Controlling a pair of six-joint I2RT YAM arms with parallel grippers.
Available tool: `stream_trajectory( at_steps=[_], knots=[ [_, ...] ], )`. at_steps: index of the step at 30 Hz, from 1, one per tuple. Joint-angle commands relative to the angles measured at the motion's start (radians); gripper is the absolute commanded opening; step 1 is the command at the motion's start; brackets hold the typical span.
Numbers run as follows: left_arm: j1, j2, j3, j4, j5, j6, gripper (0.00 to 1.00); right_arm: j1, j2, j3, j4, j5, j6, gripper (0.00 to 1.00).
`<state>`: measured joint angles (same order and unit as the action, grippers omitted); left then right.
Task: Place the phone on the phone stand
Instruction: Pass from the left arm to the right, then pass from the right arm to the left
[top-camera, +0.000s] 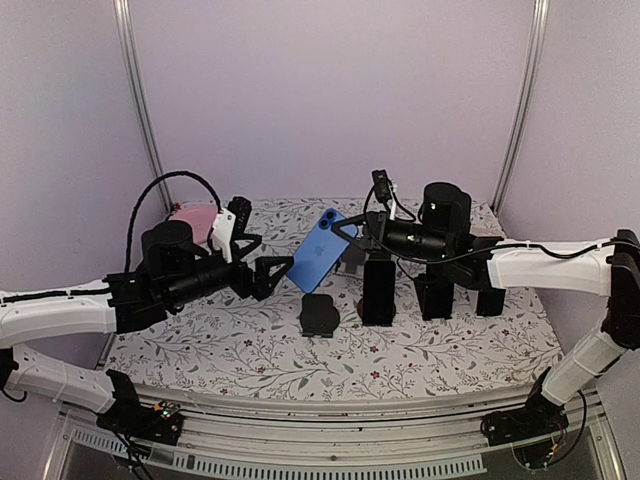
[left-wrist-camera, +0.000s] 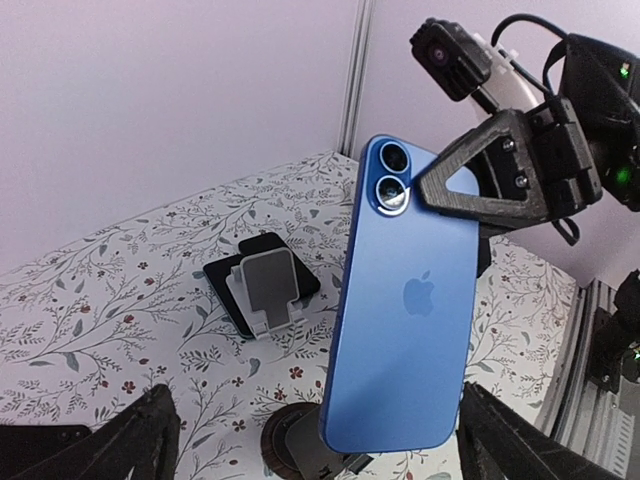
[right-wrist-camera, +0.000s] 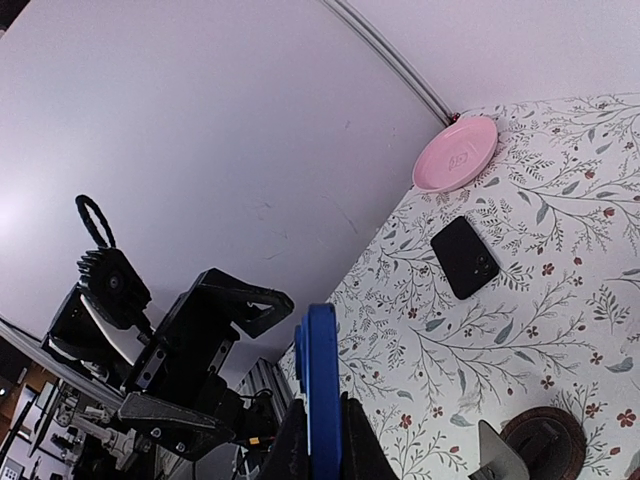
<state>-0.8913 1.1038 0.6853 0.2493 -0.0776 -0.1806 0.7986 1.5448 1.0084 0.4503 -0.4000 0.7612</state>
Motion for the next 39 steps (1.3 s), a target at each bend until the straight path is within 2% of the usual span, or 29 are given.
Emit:
stream_trajectory(
  at_steps=[1,9,21,25,31,39],
  knots=[
    [-0.009,-0.035,-0.028,0.066,0.038,0.005,0.97,0.015,-0.070,-0.010,0.018,0.027,-0.052,0.03],
    [-0.007,-0.045,-0.040,0.093,0.091,-0.011,0.97,0.039,-0.113,-0.008,0.023,-0.005,-0.129,0.02],
    [0.056,-0.036,-0.079,0.228,0.390,-0.151,0.93,0.048,-0.188,-0.053,0.092,-0.075,-0.220,0.03],
    [0.077,-0.024,-0.104,0.305,0.475,-0.217,0.88,0.049,-0.197,-0.060,0.123,-0.107,-0.230,0.02],
    [0.079,0.025,-0.113,0.407,0.586,-0.279,0.72,0.057,-0.185,-0.052,0.166,-0.156,-0.238,0.02],
    [0.076,0.097,-0.137,0.572,0.645,-0.385,0.53,0.065,-0.160,-0.026,0.198,-0.180,-0.234,0.02]
  ],
)
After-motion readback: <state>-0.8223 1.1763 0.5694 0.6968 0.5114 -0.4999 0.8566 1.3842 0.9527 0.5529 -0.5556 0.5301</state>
